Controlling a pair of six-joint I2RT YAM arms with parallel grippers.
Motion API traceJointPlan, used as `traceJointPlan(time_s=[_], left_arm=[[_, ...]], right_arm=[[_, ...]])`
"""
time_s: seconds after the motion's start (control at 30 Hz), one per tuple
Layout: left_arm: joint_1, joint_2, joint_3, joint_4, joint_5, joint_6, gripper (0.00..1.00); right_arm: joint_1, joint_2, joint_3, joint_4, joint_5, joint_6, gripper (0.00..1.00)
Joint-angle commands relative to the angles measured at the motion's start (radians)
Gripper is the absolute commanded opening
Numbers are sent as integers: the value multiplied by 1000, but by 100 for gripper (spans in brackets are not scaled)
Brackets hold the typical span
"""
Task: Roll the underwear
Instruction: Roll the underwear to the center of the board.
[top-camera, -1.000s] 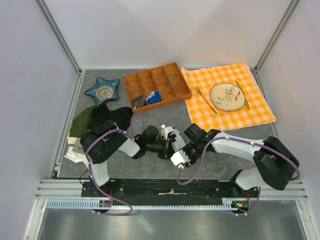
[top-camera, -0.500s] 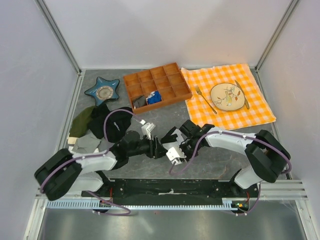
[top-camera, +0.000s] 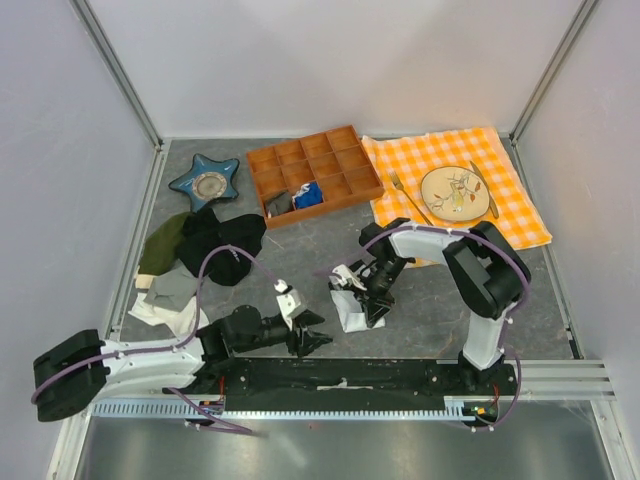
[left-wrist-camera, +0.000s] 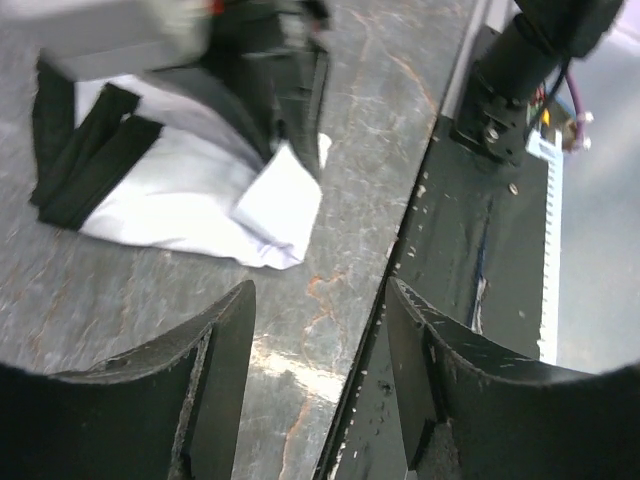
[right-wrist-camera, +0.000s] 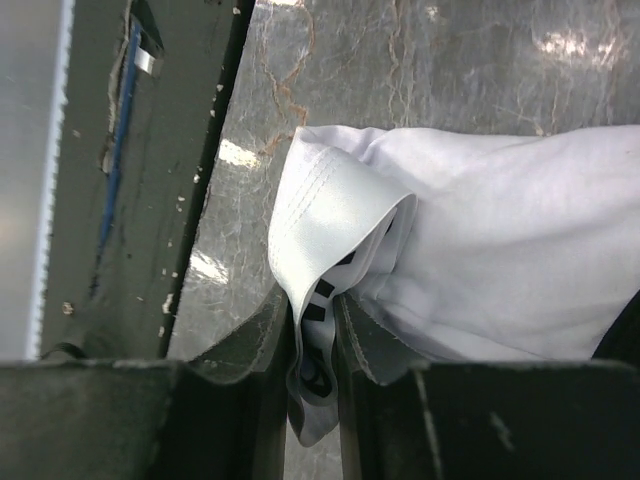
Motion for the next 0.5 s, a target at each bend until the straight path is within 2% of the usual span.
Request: traceJointPlan(time_s=[0.0,0.3,0.47], left_arm=[[-105,62,6,86,-90,252,62],[-223,399,217,66,-139,428,67],[-252,506,325,46,-173,532,69]], right_arm=[[-27,90,66,-156,-83,11,14],[-36,165,97,-143,-49,55,15],[-37,176,98,-134,-41,66,15]])
